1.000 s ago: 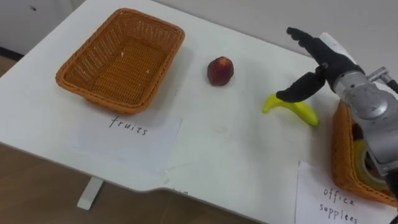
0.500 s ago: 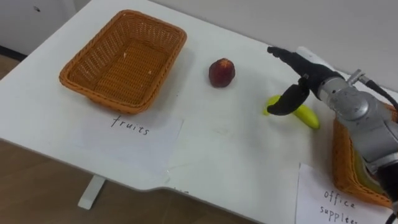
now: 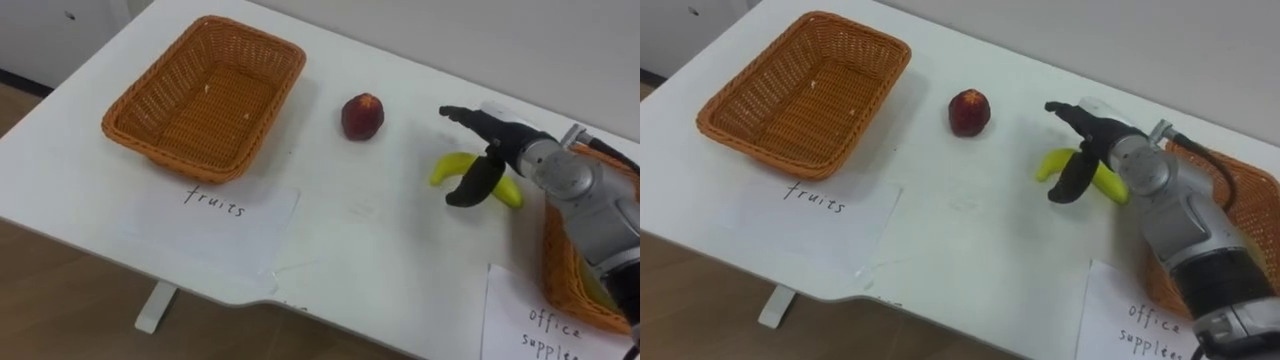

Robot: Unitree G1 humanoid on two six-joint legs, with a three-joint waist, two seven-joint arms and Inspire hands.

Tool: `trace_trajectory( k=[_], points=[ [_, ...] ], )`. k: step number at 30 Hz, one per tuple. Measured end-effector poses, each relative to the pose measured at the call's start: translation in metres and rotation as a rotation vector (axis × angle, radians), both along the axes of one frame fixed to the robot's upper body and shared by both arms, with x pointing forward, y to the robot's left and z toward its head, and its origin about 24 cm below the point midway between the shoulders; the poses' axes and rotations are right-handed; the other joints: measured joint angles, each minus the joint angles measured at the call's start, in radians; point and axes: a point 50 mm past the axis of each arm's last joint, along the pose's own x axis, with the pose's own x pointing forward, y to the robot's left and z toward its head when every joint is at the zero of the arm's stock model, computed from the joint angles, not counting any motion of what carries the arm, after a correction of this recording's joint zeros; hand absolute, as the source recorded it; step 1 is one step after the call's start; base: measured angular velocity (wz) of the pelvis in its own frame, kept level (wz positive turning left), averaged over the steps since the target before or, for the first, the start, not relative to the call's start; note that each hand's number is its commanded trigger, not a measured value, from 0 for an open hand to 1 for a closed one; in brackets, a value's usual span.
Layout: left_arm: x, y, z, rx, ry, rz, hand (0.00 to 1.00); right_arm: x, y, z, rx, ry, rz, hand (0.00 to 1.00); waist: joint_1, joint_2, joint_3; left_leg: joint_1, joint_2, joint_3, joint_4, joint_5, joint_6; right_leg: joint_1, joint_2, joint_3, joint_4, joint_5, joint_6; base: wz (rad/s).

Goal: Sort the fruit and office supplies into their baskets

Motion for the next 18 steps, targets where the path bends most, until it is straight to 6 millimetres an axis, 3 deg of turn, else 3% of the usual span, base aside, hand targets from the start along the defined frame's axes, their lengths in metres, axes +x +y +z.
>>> trace_trajectory(
  k=[7,18],
  points=[
    [0.0,0.0,0.0,0.0,0.001,0.0,0.0,-0.002,-0.007,-0.008,-0.005,0.042,-0.027,0.0,0.001,-0.002,-0.004,0.0,0.0,0.0,0.0,0.001,-0.001,0.0,-0.001,0.0,0.0,0.0,0.0,0.0],
    [0.0,0.0,0.0,0.001,0.0,0.001,0.0,-0.003,-0.012,-0.014,-0.009,0.074,-0.055,0.0,0.0,-0.019,-0.0006,0.0,0.001,0.0,-0.001,0.001,-0.001,-0.001,0.0,-0.001,0.0,0.0,0.0,0.0]
  ],
)
